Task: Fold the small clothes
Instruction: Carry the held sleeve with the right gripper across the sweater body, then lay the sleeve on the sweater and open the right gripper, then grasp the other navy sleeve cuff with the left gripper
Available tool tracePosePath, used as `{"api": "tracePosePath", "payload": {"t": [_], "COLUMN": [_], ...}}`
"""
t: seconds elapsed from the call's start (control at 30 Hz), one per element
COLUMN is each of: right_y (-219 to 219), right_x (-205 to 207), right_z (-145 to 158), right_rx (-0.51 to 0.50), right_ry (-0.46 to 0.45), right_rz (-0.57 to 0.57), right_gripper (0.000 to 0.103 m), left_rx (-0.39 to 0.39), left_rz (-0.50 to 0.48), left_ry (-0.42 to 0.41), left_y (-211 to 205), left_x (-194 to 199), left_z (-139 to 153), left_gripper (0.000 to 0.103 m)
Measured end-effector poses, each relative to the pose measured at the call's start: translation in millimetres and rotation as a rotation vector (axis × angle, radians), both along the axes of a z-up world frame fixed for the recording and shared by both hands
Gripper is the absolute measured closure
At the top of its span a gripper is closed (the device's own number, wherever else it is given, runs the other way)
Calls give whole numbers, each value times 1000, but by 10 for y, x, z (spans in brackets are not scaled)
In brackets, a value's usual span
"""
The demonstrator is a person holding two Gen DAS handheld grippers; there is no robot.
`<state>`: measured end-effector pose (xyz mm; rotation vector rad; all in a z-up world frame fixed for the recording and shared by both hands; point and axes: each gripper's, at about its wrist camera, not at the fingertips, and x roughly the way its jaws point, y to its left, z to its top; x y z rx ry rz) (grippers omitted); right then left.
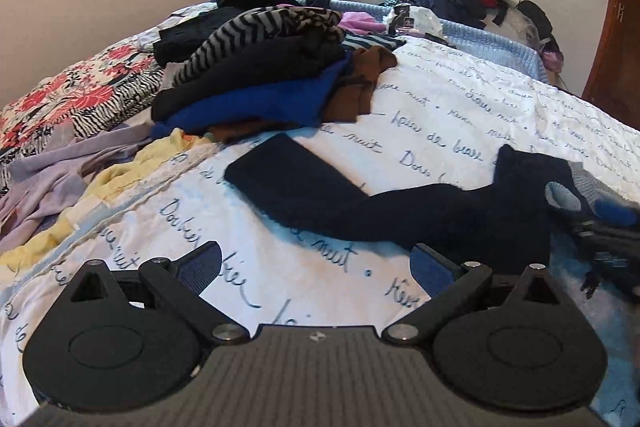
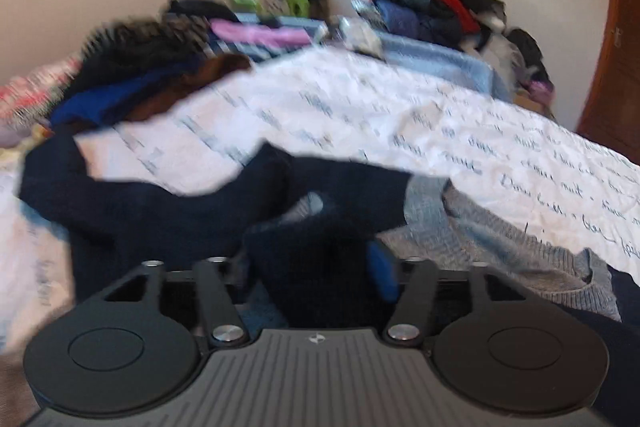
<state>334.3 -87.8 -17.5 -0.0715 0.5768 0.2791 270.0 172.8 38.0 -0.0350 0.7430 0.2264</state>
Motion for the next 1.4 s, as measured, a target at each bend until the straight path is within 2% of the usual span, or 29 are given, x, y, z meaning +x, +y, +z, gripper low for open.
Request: {"api": "tracePosePath", "payload": {"t": [0.07,0.13,0.27,0.33,0.4,0.47,0.63,0.67,0.7,0.77,0.8,0.83,0.9,0.97,1.1,1.17,1.2,1.23,1.27,1.33,1.37,1.4], "right_y": [-186,-351,-514,-450,-377,-385,-514,-538,-569,-630,-664,-697,-776,-857,-976,-1011,-1024,-1034,-1046,-1077,-1091,-1103], "right_x": [-179,-241,-48,20,-80,-223,-760,-864,-998,-1205,-1299,-1367,-1479,-1534,-1592,-1635,-1648,-1654,-1663,-1677,-1690,-1703], "right_z": [120,170,-11,-164,-175,-43,356,404,441,462,461,446,384,312,222,210,203,196,182,162,158,156], "right_rx": [83,125,203,182,128,147,176,177,175,166,162,166,197,234,295,297,292,288,287,285,283,282], "right_ry": [-59,-55,132,212,158,117,10,-4,-20,-39,-41,-40,-14,20,67,67,69,74,79,88,90,88], "right_rz": [29,10,2,24,12,14,69,83,92,103,100,96,81,45,-15,-32,-36,-42,-51,-57,-58,-60], "right_gripper": [32,32,32,32,32,32,31,27,23,22,22,22,21,22,22,21,21,21,21,21,21,21], "left_rx": [9,4,-68,-78,-66,-82,-280,-309,-312,-289,-314,-373,-546,-672,-736,-829,-886,-932,-968,-999,-1019,-1034], "left_rz": [15,38,56,54,58,68,133,146,161,183,171,156,142,147,119,102,106,122,152,197,204,204], "left_ry": [1,9,42,51,37,17,-4,-13,-10,21,44,66,96,115,92,36,2,-30,-49,-42,-35,-30], "left_y": [63,132,214,207,219,293,699,769,820,878,919,966,1065,1079,891,829,812,806,804,797,795,792], "left_x": [-16,-21,5,15,-7,-19,60,76,104,161,194,221,278,374,661,797,864,918,972,1059,1080,1086], "left_z": [-19,-56,-134,-163,-156,-134,-134,-146,-157,-183,-208,-238,-327,-421,-444,-417,-413,-414,-419,-439,-456,-474], "left_gripper": [3,3,3,3,4,4,4,4,4,4,4,4,4,4,4,4,9,24,34,68,76,92]}}
